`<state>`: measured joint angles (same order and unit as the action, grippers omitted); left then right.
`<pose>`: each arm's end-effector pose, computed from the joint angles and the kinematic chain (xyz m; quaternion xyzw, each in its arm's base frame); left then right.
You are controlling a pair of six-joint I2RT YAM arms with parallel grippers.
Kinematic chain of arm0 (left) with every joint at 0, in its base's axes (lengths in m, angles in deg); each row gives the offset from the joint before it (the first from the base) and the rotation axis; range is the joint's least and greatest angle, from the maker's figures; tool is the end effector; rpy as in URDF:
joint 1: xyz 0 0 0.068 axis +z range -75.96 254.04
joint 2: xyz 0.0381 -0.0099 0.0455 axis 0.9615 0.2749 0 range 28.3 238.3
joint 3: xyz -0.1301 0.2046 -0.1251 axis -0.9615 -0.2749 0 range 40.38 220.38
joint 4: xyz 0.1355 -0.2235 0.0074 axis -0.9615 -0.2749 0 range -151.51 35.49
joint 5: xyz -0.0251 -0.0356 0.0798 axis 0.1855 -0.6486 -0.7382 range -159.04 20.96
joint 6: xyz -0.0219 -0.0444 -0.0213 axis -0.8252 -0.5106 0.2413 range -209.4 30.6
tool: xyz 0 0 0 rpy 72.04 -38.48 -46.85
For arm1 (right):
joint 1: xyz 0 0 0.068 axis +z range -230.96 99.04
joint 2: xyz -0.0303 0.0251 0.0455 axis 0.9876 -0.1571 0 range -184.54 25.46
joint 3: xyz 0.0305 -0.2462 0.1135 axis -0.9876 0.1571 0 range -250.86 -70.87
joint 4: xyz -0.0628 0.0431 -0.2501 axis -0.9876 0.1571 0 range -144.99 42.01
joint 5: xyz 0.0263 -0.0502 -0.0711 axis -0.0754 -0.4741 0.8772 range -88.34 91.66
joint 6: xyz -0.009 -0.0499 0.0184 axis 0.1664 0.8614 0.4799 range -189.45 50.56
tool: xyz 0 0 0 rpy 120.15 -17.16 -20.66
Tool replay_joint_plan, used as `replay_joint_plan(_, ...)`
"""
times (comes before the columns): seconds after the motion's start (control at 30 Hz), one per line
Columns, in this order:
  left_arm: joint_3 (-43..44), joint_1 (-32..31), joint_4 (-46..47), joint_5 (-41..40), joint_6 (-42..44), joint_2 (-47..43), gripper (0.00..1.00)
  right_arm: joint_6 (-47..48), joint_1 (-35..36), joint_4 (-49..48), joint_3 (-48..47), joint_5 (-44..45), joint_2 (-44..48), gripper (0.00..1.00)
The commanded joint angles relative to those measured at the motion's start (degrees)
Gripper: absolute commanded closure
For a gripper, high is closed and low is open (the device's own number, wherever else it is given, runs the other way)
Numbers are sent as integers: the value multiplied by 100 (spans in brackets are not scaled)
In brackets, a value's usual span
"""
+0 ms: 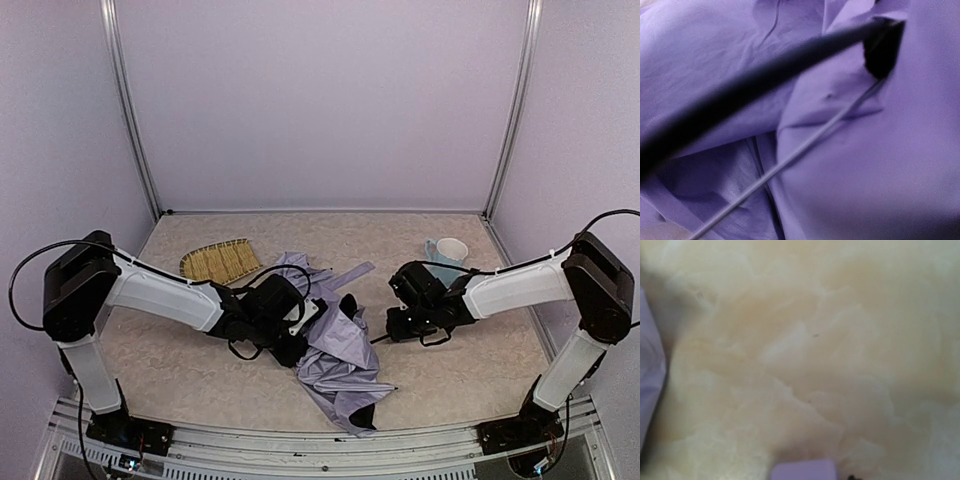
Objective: Put away the umbrella
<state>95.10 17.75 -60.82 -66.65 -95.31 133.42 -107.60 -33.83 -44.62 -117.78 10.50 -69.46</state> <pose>0.1938 -0.2932 0.1262 0.4132 0.8642 -0.1650 0.2349 0.2139 0.2224 0.1417 -0.0541 0.9580 0.1296 0.2501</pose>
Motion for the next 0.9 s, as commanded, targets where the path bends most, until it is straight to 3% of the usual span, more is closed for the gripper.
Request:
replay_joint_plan(0.0, 403, 58, 1702, -8, -342, 799, 53, -249, 1076, -1152, -15, -2751, -32, 61)
replay_joint_plan(0.17, 115, 132, 1664, -96, 30, 359, 51, 36, 786, -331, 277, -1884, 483, 55)
replay_joint_plan(0.23, -2, 167, 1588, -301, 144, 214, 48, 95, 565, -156, 404, -1764, 609, 49)
replay_joint_plan(0.6, -84, 591, 1228, -1252, 601, -391, 21, 676, 5, 1061, 210, -1318, 1483, 17)
replay_joint_plan(0.73, -137, 593, 1105, -1359, 684, -499, 9, 726, -459, 1080, 496, -1392, 1873, 15)
replay_joint_plan(0.87, -222, 607, 1131, -1500, 744, -603, 6, 827, -684, 1072, 543, -1398, 1990, 15)
